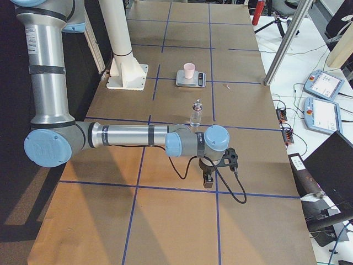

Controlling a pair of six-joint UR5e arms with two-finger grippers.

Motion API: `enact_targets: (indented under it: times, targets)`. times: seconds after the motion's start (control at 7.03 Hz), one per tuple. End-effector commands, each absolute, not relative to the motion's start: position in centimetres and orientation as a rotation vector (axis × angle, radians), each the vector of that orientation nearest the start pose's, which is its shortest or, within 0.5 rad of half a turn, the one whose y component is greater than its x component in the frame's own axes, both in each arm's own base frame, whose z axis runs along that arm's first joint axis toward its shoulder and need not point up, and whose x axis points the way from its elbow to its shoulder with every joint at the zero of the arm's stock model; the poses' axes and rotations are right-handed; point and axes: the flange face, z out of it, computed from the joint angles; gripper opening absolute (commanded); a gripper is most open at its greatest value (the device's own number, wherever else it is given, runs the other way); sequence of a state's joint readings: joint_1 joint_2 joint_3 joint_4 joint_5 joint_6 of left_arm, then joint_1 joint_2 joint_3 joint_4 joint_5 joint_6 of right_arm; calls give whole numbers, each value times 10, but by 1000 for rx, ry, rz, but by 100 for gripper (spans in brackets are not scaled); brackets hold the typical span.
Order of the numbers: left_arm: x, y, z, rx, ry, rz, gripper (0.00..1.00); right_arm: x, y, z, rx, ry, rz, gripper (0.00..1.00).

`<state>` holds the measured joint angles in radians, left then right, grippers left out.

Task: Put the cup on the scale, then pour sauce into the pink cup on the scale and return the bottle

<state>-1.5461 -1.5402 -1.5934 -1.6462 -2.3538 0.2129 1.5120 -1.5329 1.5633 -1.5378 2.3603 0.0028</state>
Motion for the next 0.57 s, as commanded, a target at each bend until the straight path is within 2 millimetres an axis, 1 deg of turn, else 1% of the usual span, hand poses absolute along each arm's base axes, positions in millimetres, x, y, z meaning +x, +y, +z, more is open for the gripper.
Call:
enact_targets:
  times: [0.0, 0.28, 0.43]
  targets:
    - [-53, -488, 648, 167, 774, 204, 100, 35, -516, 640, 40, -767, -76, 100]
    - [-53, -488, 643, 196, 775, 183, 100, 37, -515, 639, 42, -767, -71, 100]
    - [-53, -489, 644, 191, 775, 178, 100, 37, -515, 639, 42, -767, -71, 100]
